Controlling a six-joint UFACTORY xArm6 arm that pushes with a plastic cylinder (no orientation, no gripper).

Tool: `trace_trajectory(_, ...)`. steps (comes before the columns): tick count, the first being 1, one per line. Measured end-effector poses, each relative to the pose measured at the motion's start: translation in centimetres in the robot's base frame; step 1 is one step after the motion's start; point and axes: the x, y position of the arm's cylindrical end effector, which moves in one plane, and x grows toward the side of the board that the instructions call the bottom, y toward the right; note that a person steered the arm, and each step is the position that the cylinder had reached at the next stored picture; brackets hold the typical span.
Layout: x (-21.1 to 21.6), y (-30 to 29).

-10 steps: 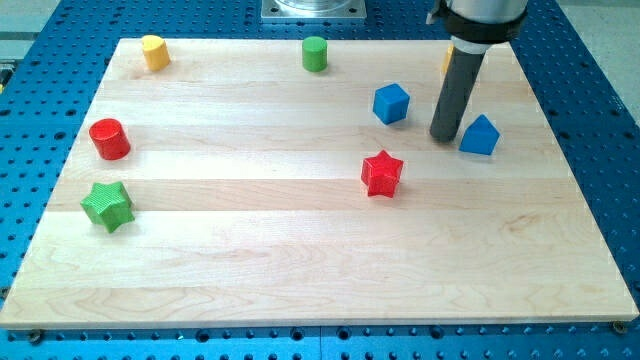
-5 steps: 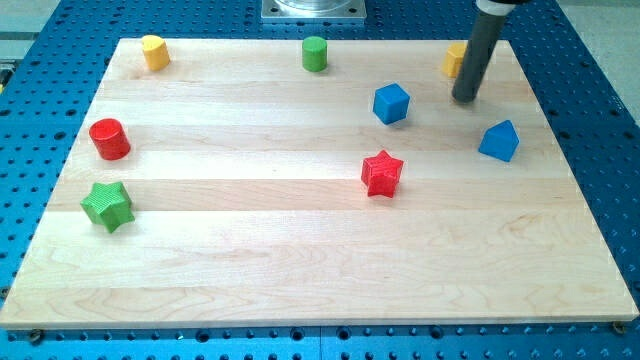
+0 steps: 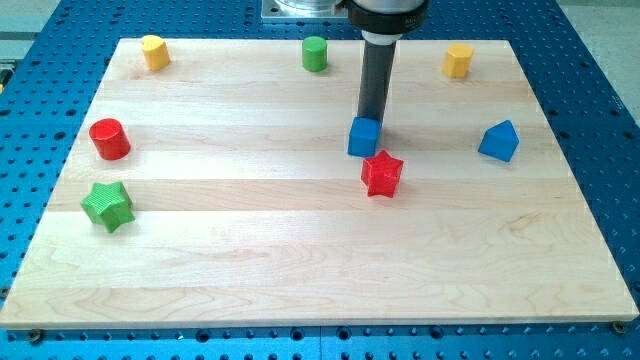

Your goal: Place the red star to the bottom left of the board

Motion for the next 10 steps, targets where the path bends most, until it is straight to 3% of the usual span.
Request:
trace_trajectory(2, 0.0, 2.0)
trace_trajectory(3, 1.4, 6.2)
trace_trajectory(6, 13.9, -2.6)
trace_trajectory(7, 16.5, -0.6)
trace_trajectory(8, 18.2, -1.3)
trace_trajectory(10, 18.7, -8.2)
